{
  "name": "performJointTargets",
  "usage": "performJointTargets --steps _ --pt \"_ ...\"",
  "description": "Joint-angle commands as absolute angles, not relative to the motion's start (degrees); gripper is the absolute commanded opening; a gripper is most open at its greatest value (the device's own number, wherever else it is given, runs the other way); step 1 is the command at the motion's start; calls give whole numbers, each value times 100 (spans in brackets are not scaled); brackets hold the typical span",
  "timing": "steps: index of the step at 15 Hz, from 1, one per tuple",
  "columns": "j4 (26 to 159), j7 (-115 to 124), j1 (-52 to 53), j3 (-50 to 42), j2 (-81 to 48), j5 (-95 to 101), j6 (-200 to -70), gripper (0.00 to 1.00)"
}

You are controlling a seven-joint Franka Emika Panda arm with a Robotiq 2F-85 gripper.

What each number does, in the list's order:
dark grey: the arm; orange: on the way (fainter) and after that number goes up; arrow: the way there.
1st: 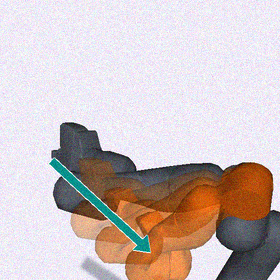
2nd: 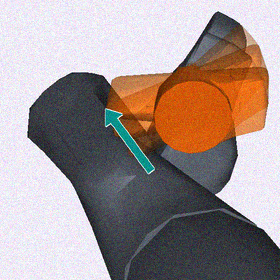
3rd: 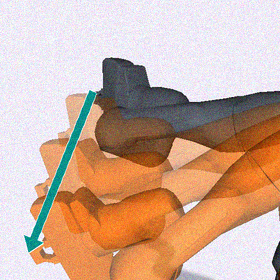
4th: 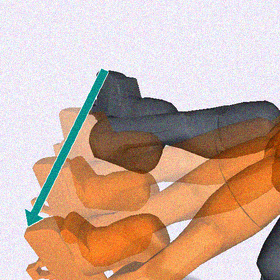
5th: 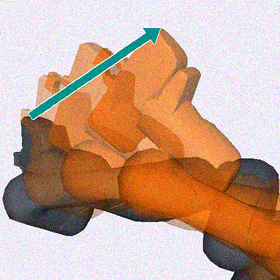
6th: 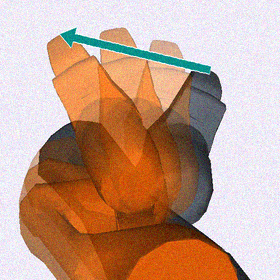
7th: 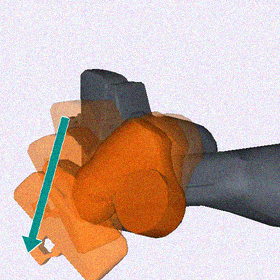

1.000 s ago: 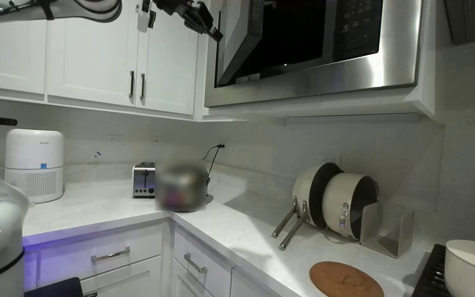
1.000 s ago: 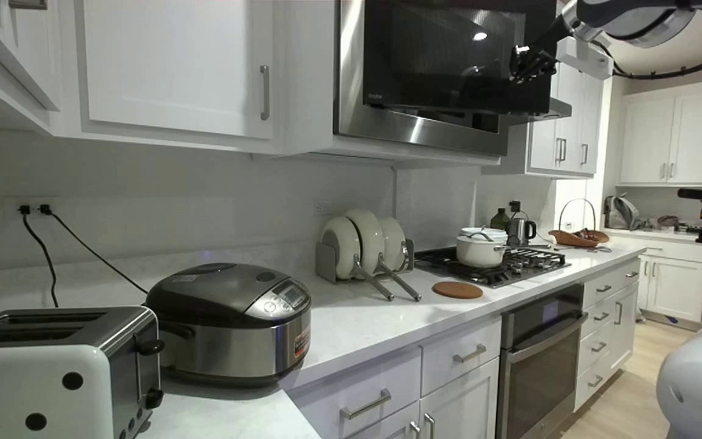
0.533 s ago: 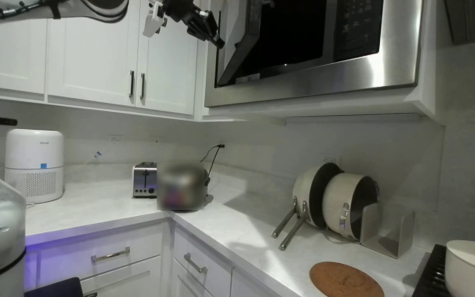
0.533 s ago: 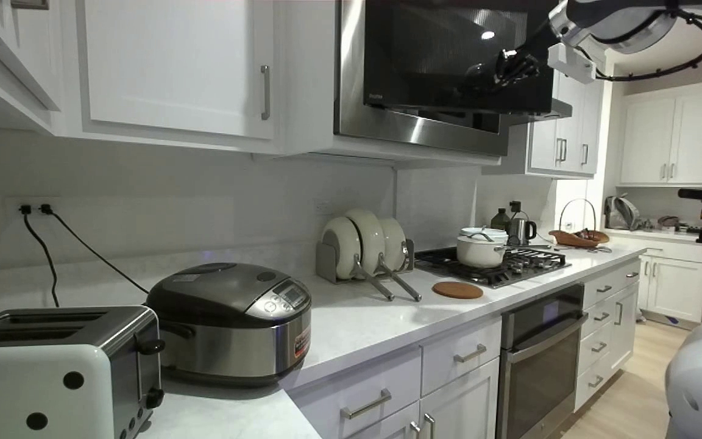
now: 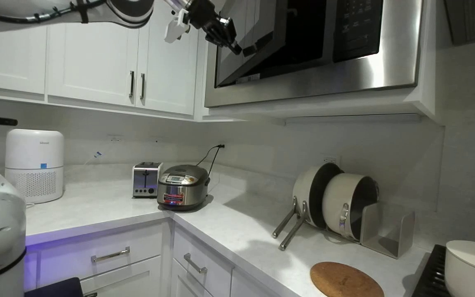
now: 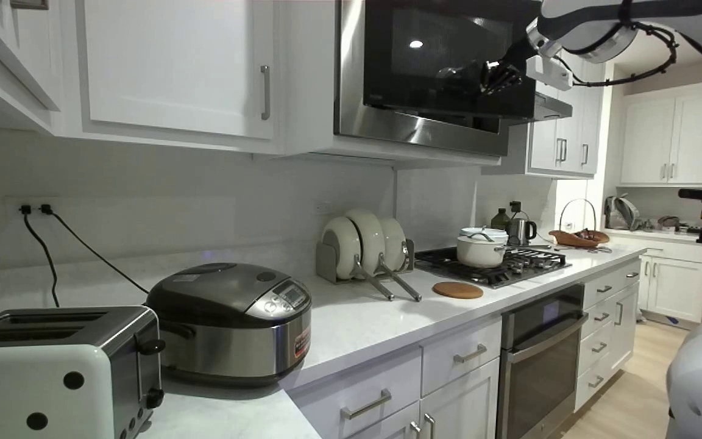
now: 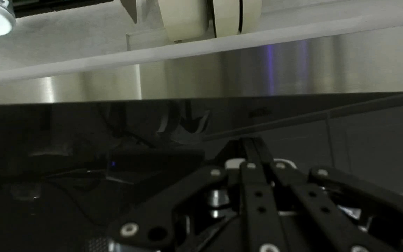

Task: Close the door of the microwave

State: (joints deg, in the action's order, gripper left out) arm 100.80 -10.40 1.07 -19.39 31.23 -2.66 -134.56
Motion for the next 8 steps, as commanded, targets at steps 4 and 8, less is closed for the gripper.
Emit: performJointTargets --steps 4,8 --pt "9185 -1337 78 -1996 2101 -743 -13663 0" --pt "8703 -1317 3 -2003 1533 -929 -13775 0"
